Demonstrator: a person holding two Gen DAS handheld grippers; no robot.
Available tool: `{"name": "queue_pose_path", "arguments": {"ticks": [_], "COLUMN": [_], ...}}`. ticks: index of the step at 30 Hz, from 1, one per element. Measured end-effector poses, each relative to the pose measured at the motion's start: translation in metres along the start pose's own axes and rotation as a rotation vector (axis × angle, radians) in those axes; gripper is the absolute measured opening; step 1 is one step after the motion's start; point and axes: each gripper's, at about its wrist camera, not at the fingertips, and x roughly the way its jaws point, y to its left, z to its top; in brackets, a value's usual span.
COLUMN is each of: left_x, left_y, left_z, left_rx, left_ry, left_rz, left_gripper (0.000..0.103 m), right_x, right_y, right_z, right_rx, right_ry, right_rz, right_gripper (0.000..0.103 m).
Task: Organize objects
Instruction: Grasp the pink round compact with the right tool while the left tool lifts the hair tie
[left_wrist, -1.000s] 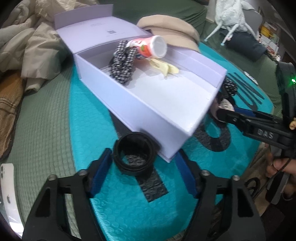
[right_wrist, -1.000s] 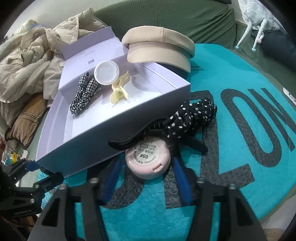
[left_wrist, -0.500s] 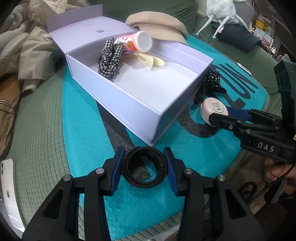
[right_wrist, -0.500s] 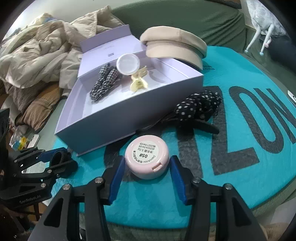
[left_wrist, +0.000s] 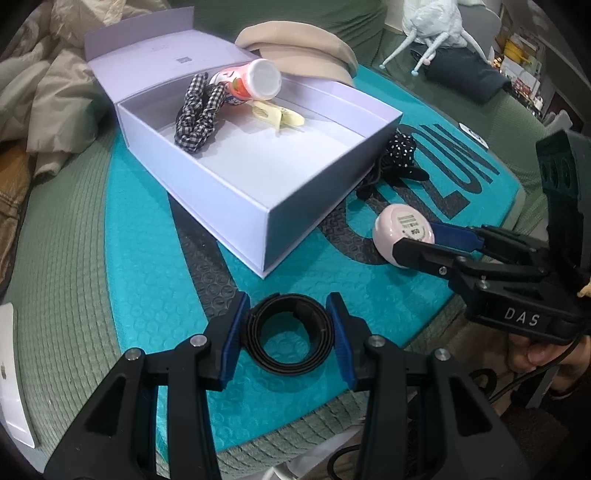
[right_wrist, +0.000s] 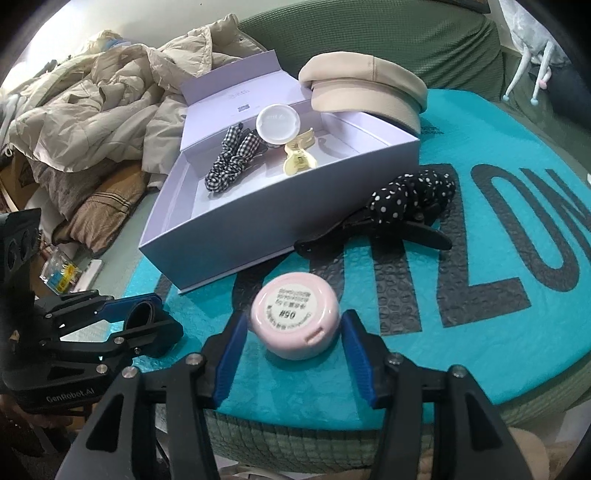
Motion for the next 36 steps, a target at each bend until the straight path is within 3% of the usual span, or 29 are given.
{"name": "queue_pose_path", "arguments": {"ticks": [6, 10, 12, 17, 36], "left_x": [-0.003, -0.008, -0.011, -0.015, -0.007], "left_y": [0.007, 0.001, -0.003, -0.008, 0.001], "left_z": [-0.003, -0.005, -0.005, -0.004, -0.014], "left_rx": [-0.039, 0.008, 0.036, 0.073, 0.027], "left_ry": [0.009, -0.001, -0.013, -0.035, -0.006], "left_rz": [-0.001, 0.038, 0.067, 0.115, 0.086], "left_gripper": [0.043, 0.046, 0.055, 0.058, 0.058], "right_x": [0.002, 0.002, 0.002, 0.001, 0.001], "right_y": [0.005, 0.005, 0.005, 0.003, 0.006], "right_z": [0.0, 0.0, 0.0, 0.0, -0.001], "right_rx": [-0.019, -0.023, -0.021, -0.015, -0.029], "right_ry": [0.0, -0.003, -0.004, -0.01, -0.011], "right_rz": [0.0, -0.007, -0.005, -0.015, -0.039], "right_gripper": [0.063, 0.063, 0.063, 0.063, 0.062]}}
